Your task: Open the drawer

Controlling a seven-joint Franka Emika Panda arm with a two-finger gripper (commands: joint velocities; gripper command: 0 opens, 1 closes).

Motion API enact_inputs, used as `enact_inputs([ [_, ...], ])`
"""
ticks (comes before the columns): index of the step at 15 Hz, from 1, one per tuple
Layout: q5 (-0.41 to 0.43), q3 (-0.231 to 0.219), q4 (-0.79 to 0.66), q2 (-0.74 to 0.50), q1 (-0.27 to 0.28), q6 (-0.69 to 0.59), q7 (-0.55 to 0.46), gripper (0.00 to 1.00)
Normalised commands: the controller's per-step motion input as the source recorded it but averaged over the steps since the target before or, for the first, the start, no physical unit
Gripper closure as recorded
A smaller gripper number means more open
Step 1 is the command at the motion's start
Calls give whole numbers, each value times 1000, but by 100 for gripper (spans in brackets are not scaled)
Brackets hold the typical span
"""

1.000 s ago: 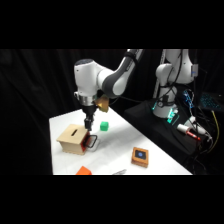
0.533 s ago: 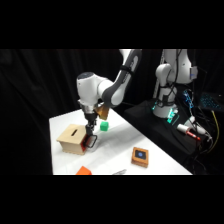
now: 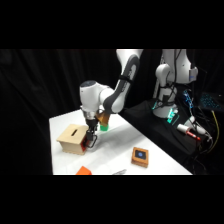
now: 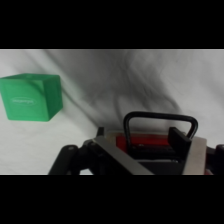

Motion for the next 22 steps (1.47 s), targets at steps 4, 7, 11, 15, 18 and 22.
enact_inputs([
  [4, 194, -42, -15, 64, 72, 258, -78, 0],
  [7, 193, -33, -19, 43, 71, 217, -114, 0],
  [11, 163, -41, -47, 21, 91, 195, -133, 0],
  [15, 117, -65, -194, -95, 111, 184, -176, 0],
  [18, 66, -115, -363, -244, 144, 207, -187, 0],
  [22, 49, -124, -369, -278, 155, 156, -185, 0],
])
